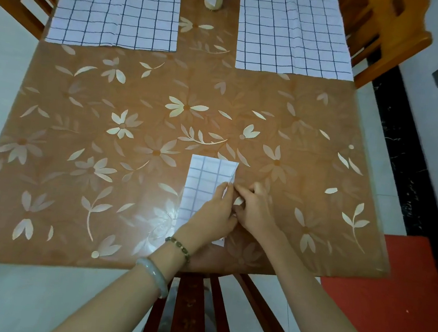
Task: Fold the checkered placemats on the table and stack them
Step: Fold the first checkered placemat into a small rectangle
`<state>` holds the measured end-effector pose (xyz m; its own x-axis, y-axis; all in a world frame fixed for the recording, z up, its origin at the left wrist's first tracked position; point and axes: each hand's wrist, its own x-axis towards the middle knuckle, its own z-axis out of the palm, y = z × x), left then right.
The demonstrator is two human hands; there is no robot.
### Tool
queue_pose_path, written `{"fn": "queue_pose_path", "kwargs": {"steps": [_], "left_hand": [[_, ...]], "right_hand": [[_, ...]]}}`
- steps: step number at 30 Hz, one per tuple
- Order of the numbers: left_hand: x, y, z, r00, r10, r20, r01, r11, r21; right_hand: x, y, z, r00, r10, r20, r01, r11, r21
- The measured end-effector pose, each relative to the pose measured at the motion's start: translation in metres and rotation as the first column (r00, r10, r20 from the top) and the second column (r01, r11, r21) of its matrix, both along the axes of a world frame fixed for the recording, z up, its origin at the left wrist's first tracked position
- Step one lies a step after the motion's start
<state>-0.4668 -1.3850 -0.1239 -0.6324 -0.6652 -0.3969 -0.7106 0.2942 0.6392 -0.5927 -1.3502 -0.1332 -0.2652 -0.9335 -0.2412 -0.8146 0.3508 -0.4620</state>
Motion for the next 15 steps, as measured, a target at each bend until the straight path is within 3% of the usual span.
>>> {"fn": "queue_pose_path", "kwargs": {"steps": [5,7,9,11,13,15], "left_hand": [[0.003,0.002,0.004,0.994,0.019,-0.110,-0.006,0.993,0.117],[0.011,-0.002,0.008,0.983,0.109,-0.146,-0.095,0.990,0.100],[0.027,-0.014,0.006,0.976,0.165,-0.144,-0.185,0.973,-0.138],[0.048,-0.032,-0.004,0.992,0.127,-0.018,-0.122,0.896,-0.427],[0.061,-0.044,-0.016,0.991,0.042,0.124,0.027,0.859,-0.511],[0.062,-0.047,-0.027,0.977,-0.033,0.212,0.143,0.839,-0.526]], "right_hand": [[-0.002,0.000,-0.004,1.000,0.020,0.010,-0.020,0.999,0.025],[-0.006,0.001,-0.003,0.998,0.003,0.069,-0.004,1.000,0.011],[-0.010,0.001,0.002,0.985,-0.098,0.142,0.111,0.990,-0.085],[-0.006,-0.002,0.008,0.993,-0.114,0.031,0.118,0.954,-0.274],[0.009,-0.012,0.009,0.994,0.015,-0.106,-0.047,0.951,-0.305],[0.028,-0.022,0.002,0.960,0.194,-0.202,-0.232,0.955,-0.187]]}}
